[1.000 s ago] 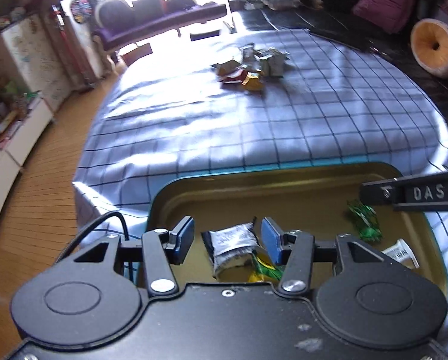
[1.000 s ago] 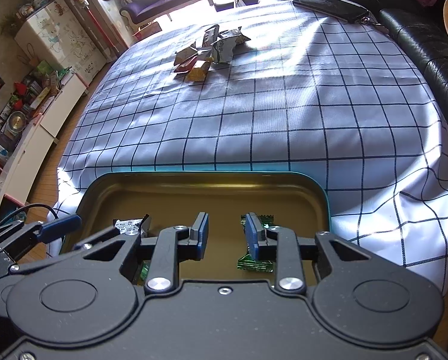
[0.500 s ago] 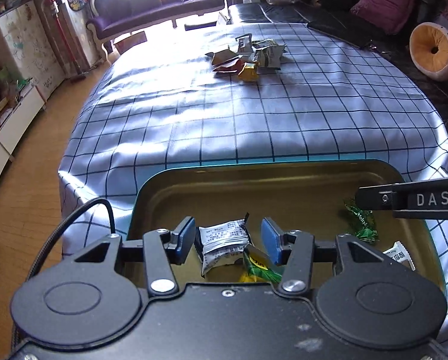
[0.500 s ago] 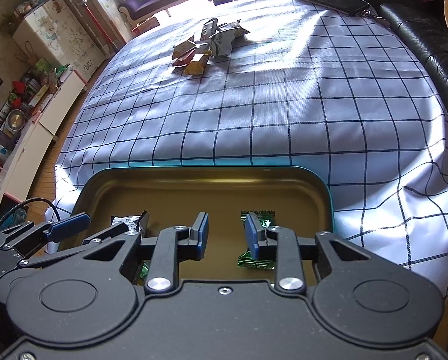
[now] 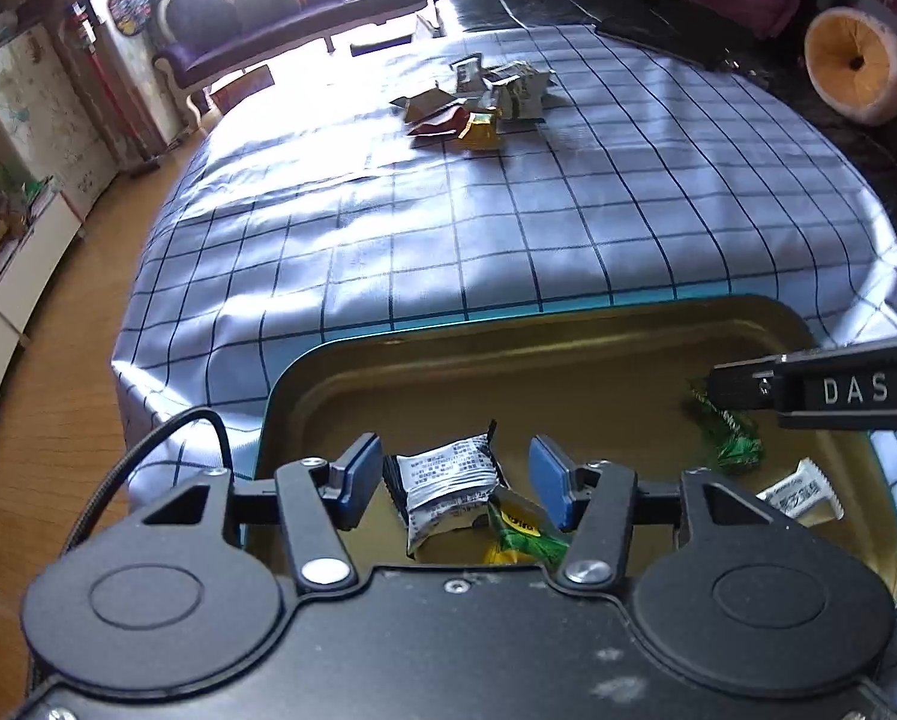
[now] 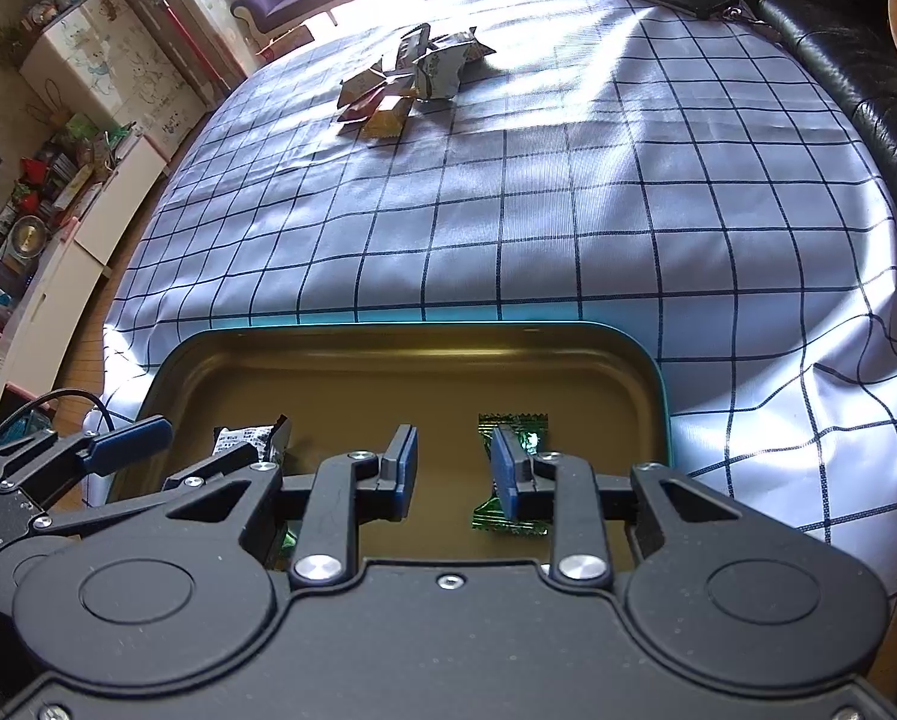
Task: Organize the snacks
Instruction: 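Open the left tool, releasing the garlic packet into the tray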
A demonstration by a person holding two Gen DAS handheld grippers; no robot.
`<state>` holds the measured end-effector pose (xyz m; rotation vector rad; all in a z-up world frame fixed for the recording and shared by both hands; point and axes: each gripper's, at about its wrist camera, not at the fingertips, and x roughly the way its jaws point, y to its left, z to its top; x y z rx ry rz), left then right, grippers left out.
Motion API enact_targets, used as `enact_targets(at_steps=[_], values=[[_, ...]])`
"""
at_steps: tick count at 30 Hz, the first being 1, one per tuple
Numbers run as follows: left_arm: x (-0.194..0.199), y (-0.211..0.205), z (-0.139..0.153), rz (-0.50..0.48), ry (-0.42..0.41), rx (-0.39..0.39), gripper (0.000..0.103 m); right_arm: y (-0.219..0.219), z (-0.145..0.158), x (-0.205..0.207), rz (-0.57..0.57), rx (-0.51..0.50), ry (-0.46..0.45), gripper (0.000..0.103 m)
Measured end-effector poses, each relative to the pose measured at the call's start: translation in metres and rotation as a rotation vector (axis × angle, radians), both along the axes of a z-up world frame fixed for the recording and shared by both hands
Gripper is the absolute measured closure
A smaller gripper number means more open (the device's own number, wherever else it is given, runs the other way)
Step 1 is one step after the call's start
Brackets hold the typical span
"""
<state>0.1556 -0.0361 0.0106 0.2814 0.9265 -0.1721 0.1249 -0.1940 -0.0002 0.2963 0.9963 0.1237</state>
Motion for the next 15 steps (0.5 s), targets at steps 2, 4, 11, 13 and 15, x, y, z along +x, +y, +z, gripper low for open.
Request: enact_targets(at_steps=[2,4,11,13,15], values=[[0.000,-0.001,-0.002,-0.020,0.010,-0.001,0.046,0.000,-0.001,0.001,0.000,0.001,0.006,0.063],[-0.001,-0.001,-0.002,-0.031,0.016,-0.021,0.046,0.001,-0.003,0.001,0.001,0.001,0.010,0.063],[-0.004,0.003,0.002,-0.070,0.004,-0.127,0.046,0.003,-0.005,0.003,0.007,0.001,0.021,0.063],[-0.003,0.006,0.003,-0.068,0.007,-0.153,0.046,0.003,-0.005,0.003,0.008,0.000,0.021,0.063],[0.000,0.009,0.004,-0.052,0.013,-0.174,0.046,0.004,-0.005,0.003,0.011,0.000,0.022,0.063]])
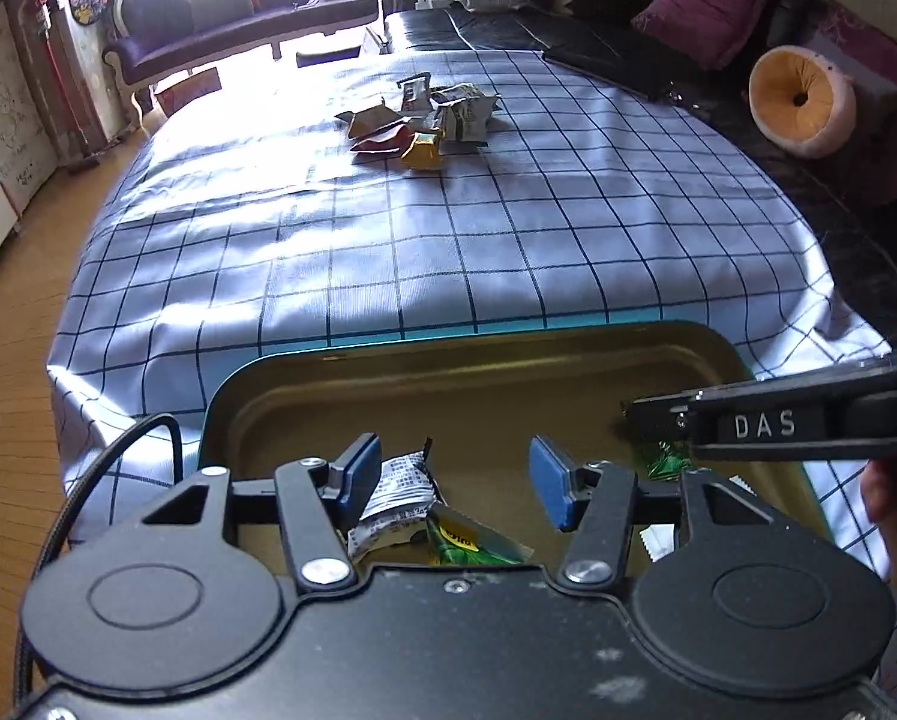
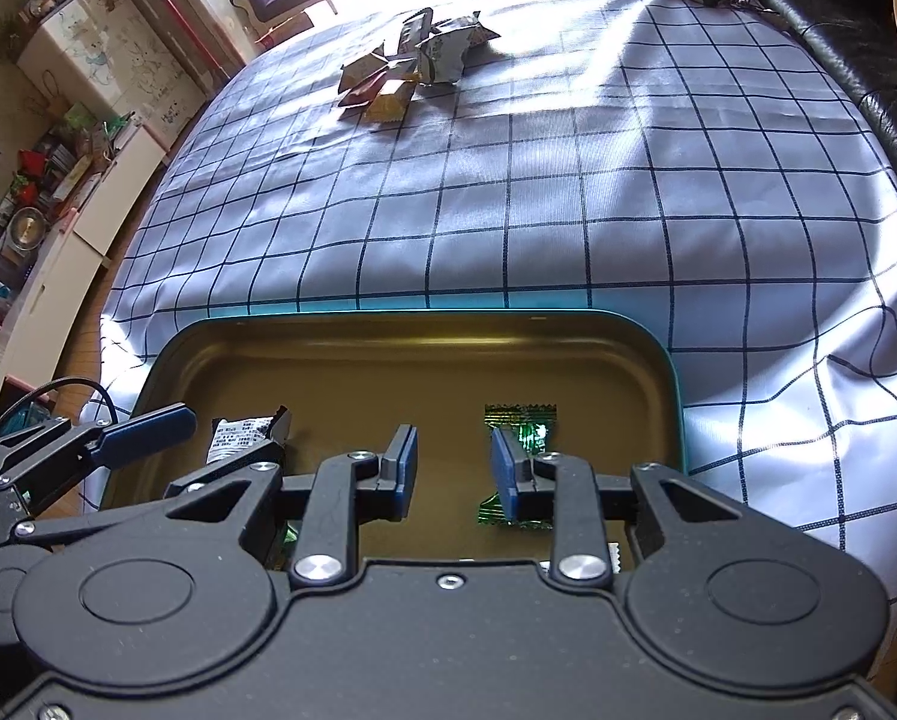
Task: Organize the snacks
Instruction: 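Open the left tool, releasing the garlic packet into the tray, then move both empty tools back toward the snack pile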
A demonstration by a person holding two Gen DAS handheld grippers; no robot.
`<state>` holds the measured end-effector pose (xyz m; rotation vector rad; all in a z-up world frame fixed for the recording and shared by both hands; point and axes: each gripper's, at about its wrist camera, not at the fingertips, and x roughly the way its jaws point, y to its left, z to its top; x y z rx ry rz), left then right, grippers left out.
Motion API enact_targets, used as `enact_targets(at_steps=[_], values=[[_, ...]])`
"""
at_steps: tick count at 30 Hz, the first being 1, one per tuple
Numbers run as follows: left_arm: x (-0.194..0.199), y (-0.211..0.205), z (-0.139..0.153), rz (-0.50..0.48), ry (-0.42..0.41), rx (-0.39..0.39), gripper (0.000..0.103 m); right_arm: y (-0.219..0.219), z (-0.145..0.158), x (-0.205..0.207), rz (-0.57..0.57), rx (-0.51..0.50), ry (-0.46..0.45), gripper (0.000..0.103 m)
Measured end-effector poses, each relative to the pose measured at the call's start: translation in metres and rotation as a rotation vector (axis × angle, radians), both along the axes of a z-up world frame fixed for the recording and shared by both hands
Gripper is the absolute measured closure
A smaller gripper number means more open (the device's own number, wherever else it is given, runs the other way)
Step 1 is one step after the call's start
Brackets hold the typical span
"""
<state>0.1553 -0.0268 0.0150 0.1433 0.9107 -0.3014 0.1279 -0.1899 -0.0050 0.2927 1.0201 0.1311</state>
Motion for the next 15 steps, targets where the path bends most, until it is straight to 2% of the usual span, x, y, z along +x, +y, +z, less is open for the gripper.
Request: enact_targets(at_steps=[4,10,15], values=[[0.007,0.006,0.003,0.050,0.011,-0.023,0.046,0.001,-0.001,0.001,0.003,0.000,0.006,0.063],[0.020,0.023,0.007,0.173,0.003,-0.122,0.047,0.001,-0.002,0.002,0.005,-0.008,0.014,0.063],[0.027,0.026,0.009,0.169,0.013,-0.138,0.047,0.002,-0.001,0.005,0.007,-0.016,0.015,0.063]])
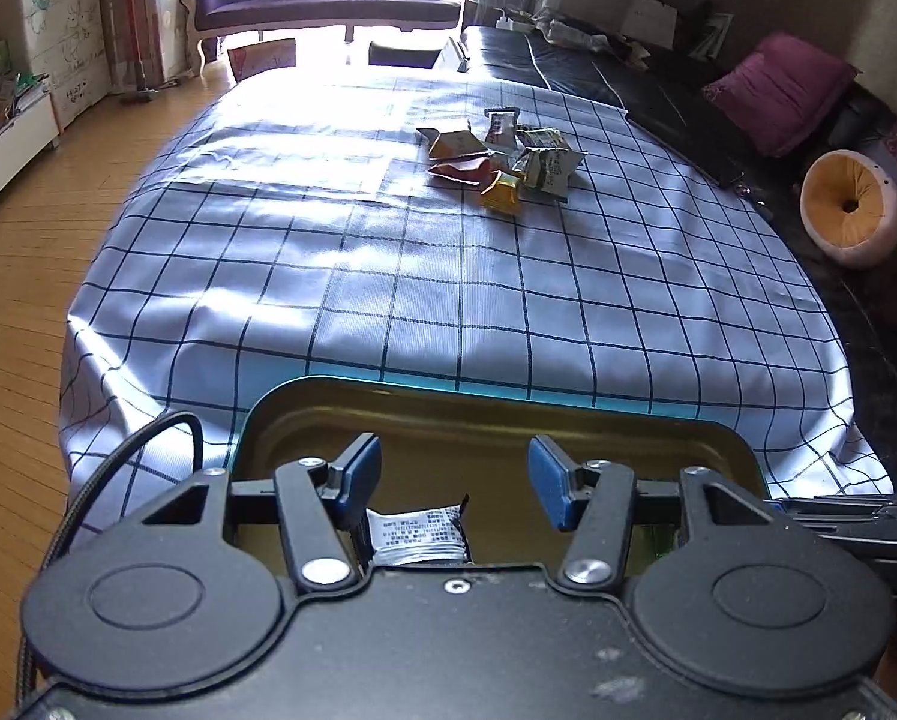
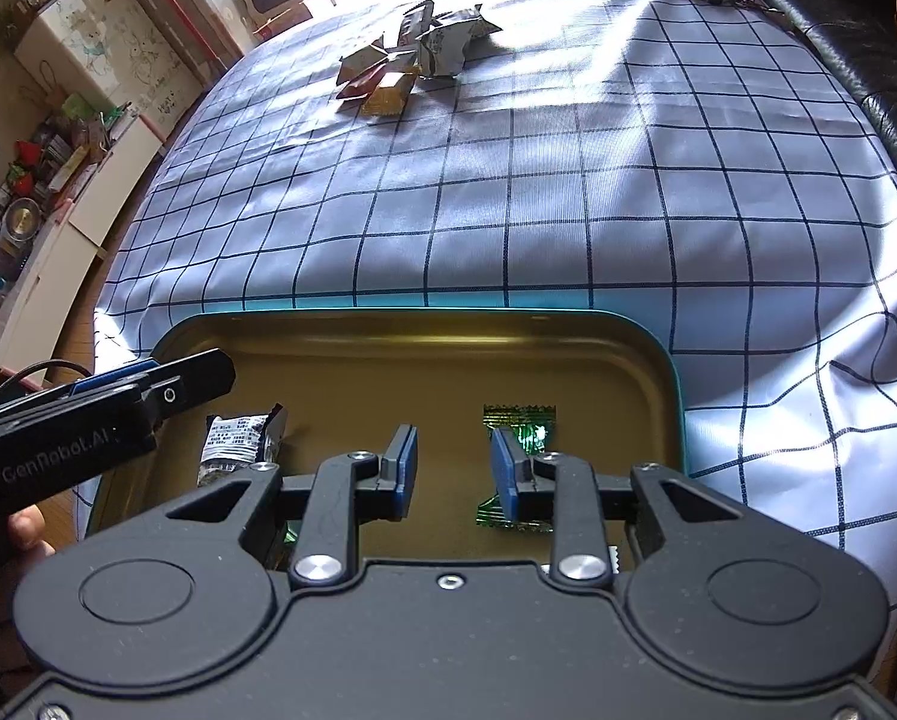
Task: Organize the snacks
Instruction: 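Move both empty tools back toward the snack pile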
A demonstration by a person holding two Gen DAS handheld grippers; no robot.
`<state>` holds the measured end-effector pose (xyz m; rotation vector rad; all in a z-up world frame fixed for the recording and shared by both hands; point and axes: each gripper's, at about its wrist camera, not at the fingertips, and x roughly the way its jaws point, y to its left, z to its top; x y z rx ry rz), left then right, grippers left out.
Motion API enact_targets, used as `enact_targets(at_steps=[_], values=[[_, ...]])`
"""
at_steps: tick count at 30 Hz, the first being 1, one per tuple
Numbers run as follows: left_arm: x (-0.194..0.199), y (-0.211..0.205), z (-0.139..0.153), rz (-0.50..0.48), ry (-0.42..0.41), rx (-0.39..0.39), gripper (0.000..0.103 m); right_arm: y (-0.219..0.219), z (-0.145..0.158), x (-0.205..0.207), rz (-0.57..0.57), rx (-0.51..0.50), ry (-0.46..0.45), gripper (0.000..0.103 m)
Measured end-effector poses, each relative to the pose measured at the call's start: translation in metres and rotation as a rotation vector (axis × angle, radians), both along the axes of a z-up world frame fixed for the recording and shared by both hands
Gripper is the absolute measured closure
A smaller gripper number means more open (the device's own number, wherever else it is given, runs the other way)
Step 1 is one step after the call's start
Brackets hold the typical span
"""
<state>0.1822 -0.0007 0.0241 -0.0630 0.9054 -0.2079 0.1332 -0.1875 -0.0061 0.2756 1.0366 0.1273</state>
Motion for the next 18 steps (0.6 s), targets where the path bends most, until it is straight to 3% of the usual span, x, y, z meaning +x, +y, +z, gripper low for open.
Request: enact_targets(at_steps=[12,18], values=[[0.014,0.004,-0.004,-0.028,0.068,-0.029,0.046,0.006,0.003,0.010,0.021,-0.011,-0.002,0.063],[0.026,0.008,-0.003,-0.026,0.065,-0.002,0.046,0.008,0.006,0.019,0.032,-0.011,-0.005,0.063]])
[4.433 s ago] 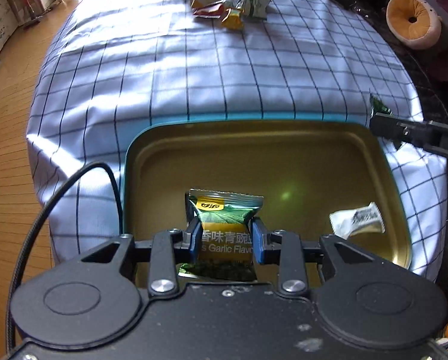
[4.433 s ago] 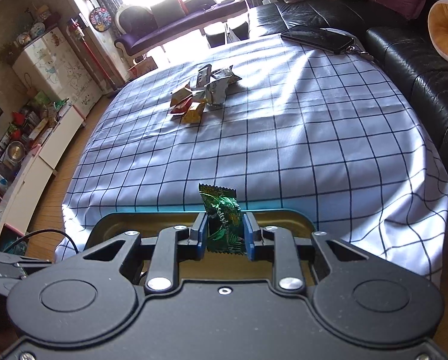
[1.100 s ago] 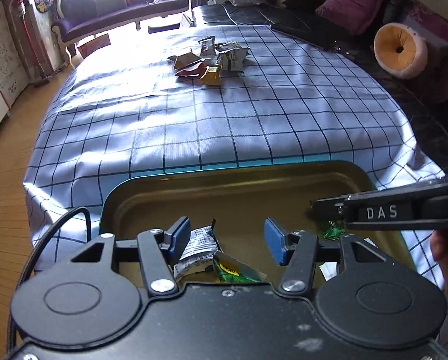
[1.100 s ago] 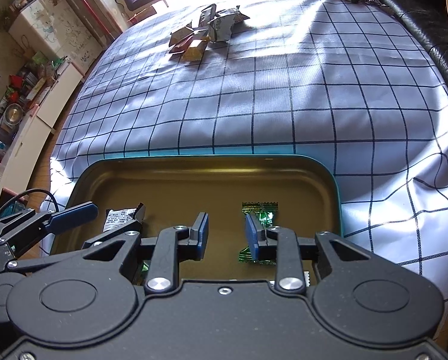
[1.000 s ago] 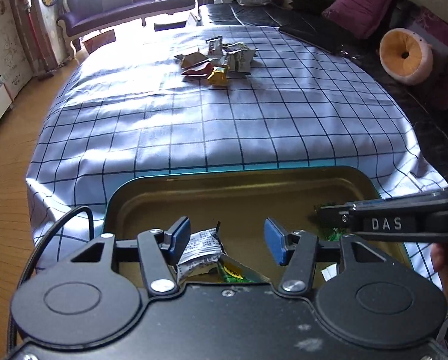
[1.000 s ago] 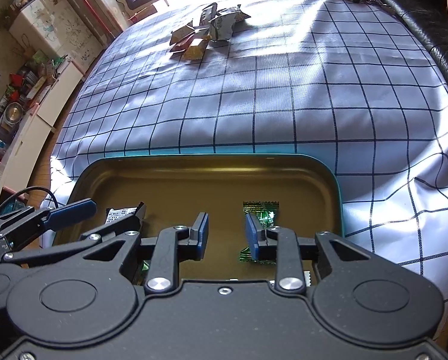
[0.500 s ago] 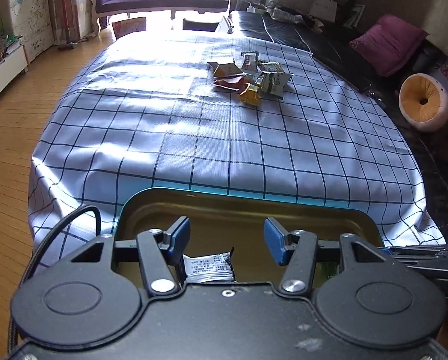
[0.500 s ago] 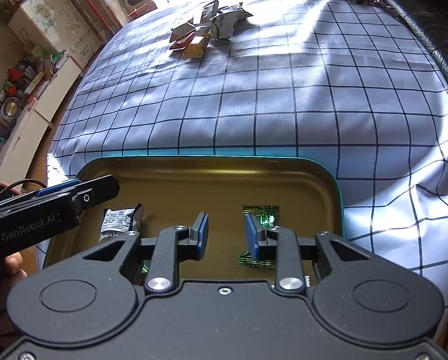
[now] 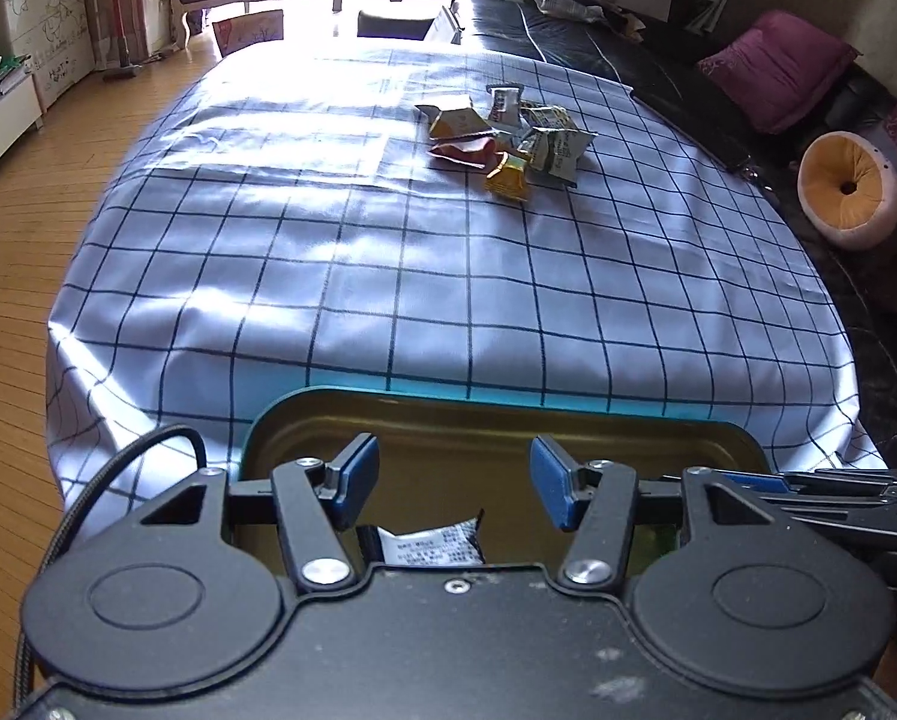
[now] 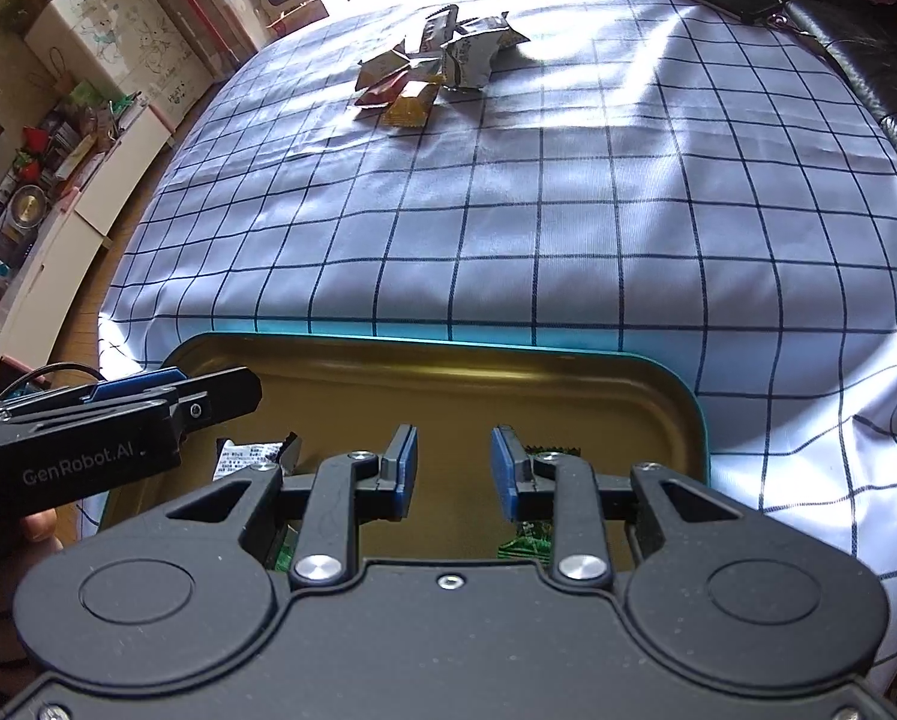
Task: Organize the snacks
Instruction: 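Move both empty tools back toward the snack pile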
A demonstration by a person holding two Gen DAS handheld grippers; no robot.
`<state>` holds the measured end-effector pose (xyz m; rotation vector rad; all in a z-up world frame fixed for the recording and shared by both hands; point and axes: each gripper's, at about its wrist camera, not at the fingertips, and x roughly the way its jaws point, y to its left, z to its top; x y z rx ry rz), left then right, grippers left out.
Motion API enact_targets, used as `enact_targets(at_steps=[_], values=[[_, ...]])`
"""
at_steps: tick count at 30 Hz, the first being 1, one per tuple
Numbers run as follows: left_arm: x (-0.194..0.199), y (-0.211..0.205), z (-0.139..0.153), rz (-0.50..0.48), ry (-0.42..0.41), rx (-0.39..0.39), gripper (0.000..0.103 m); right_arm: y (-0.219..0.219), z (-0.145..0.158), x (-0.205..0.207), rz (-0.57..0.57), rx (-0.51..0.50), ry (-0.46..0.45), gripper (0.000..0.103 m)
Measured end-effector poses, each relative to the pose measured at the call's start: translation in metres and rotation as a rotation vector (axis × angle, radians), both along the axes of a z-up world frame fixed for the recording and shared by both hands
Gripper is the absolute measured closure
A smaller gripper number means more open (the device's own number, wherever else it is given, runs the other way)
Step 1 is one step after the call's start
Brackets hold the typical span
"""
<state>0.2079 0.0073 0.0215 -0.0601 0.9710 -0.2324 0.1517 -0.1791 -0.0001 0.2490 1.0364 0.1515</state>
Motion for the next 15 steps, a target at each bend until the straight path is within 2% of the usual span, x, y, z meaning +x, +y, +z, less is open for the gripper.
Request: enact_targets(at_steps=[6,15], values=[[0.019,0.003,0.003,0.002,-0.006,0.012,0.046,-0.002,0.007,0.012,0.006,-0.016,-0.024,0.063],[0.061,-0.002,0.016,-0.034,-0.030,0.036,0.046,-0.014,0.017,0.043,-0.015,0.012,-0.061,0.063]])
